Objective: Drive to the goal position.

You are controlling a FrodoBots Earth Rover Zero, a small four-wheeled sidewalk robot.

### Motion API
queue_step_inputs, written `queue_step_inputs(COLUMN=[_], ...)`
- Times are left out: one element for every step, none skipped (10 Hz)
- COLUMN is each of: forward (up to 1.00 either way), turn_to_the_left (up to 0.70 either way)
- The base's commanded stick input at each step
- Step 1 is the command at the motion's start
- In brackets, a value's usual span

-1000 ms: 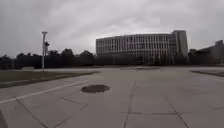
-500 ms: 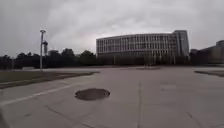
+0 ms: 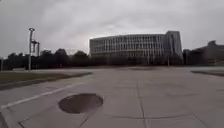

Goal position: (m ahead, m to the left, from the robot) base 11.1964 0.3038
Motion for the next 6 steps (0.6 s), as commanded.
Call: queue_step_inputs(forward=[1.0,1.0,1.0,1.0,1.0,1.0], turn_to_the_left=[0.0,0.0,0.0,0.0,0.0,0.0])
